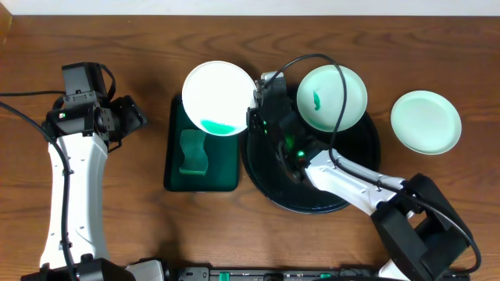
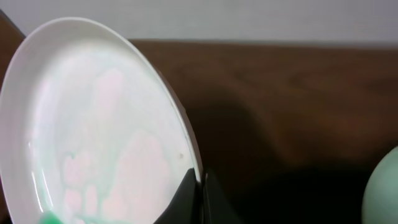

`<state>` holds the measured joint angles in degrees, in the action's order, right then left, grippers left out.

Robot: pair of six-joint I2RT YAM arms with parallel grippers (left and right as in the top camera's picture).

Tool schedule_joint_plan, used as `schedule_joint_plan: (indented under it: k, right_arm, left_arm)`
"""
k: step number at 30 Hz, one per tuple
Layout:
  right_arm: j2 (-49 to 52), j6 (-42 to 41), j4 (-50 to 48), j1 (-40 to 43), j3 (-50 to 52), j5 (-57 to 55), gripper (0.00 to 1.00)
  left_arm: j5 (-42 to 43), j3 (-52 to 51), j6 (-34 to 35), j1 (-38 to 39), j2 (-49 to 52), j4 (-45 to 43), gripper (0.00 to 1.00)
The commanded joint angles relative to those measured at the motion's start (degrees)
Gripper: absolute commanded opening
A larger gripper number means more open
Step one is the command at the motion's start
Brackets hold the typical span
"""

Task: Clean dirty plates on tray and stack at the side
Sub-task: 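Swing the white plate with right gripper over the green tray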

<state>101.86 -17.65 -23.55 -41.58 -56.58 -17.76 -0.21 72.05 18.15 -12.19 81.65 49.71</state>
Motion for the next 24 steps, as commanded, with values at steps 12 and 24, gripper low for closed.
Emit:
schedule_joint_plan:
  k: [12, 24]
  right_arm:
    - [0.37, 48.13, -20.11, -7.48, -0.87, -9.44, 0.01]
    - [0.37, 75.23, -31.71, -10.69, -0.87, -11.8, 0.01]
  left_arm:
    - [-0.48, 0.61, 0.09, -0.17, -0.04, 0.22, 0.79]
    - [-0.48, 0.61, 0.09, -0.17, -0.04, 0.22, 0.79]
